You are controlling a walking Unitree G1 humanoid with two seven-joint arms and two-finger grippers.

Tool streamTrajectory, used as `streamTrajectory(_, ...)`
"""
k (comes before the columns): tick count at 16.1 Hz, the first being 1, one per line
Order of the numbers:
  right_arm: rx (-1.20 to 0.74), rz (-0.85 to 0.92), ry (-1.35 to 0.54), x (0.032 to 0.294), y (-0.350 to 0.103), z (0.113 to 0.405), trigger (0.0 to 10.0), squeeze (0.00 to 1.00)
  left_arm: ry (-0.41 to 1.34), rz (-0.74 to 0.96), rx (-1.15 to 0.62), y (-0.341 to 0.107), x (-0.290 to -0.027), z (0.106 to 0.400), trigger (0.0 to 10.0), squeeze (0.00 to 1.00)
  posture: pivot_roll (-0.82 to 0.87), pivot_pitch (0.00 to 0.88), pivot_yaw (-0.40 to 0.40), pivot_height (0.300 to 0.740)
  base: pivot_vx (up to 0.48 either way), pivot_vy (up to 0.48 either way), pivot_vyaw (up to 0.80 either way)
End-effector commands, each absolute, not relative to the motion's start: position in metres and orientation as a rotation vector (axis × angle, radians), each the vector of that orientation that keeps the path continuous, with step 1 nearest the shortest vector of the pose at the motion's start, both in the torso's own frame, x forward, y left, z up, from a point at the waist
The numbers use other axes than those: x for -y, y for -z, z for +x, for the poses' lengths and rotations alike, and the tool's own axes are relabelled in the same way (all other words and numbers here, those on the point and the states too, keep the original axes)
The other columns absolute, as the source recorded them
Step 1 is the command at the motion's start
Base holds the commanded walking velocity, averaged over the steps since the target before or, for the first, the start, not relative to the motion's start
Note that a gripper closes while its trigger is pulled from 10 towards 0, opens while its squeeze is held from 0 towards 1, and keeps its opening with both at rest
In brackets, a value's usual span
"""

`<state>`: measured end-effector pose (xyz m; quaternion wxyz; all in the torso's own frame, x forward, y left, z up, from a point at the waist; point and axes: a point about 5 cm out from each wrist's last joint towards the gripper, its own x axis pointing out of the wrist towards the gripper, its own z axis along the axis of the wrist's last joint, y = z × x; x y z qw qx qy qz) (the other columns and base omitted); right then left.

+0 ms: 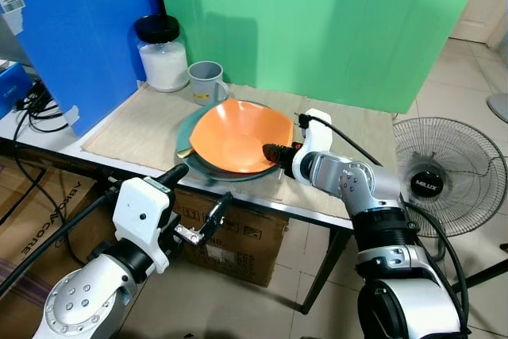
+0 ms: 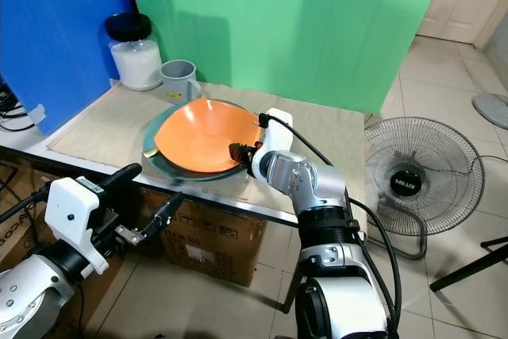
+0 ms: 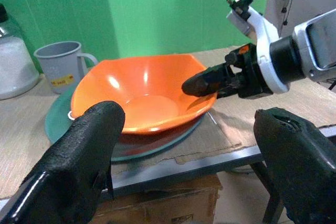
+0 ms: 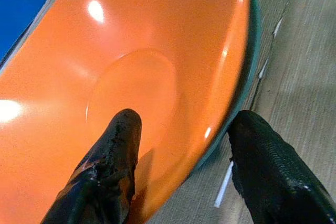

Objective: Setting the table

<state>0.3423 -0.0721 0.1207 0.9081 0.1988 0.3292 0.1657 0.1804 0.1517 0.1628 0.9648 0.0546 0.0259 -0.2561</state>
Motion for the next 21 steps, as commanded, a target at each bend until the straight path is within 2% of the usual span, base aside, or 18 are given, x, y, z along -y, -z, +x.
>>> streamTrajectory(1,-0.641,0.413,-0.362,0.067,-0.133,0.348,0.0,0.0,0.529,0.116,-0.044,-0.167,-0.151,0.179,10.0,0.0,-0.02,0.0,-0.011,0.74,0.0,0.0,0.0)
streamTrajectory(10,-0.64,0.438,-0.35,0.067,-0.133,0.351,0.0,0.0,0.518,0.125,-0.04,-0.166,-0.152,0.18,10.0,0.0,-0.01,0.0,-0.017,0.74,0.0,0.0,0.0)
streamTrajectory(12,-0.616,0.492,-0.334,0.068,-0.136,0.354,0.0,0.0,0.513,0.129,-0.038,-0.167,-0.153,0.18,10.0,0.0,-0.01,0.0,-0.018,0.74,0.0,0.0,0.0)
streamTrajectory(14,-0.58,0.542,-0.322,0.069,-0.14,0.358,0.8,0.0,0.506,0.132,-0.033,-0.167,-0.154,0.181,10.0,0.0,-0.01,0.0,-0.019,0.74,0.0,0.0,0.0)
streamTrajectory(17,-0.555,0.611,-0.311,0.07,-0.142,0.361,0.9,0.0,0.498,0.135,-0.029,-0.167,-0.156,0.182,10.0,0.0,-0.01,0.0,-0.018,0.74,0.0,0.0,0.0)
streamTrajectory(20,-0.558,0.636,-0.276,0.072,-0.139,0.364,1.4,0.0,0.494,0.138,-0.03,-0.167,-0.157,0.183,10.0,0.0,-0.02,0.0,-0.016,0.74,0.0,0.0,0.0)
streamTrajectory(21,-0.564,0.66,-0.251,0.072,-0.138,0.364,1.9,0.0,0.488,0.141,-0.031,-0.166,-0.158,0.183,10.0,0.0,-0.02,0.0,-0.016,0.74,0.0,0.0,0.0)
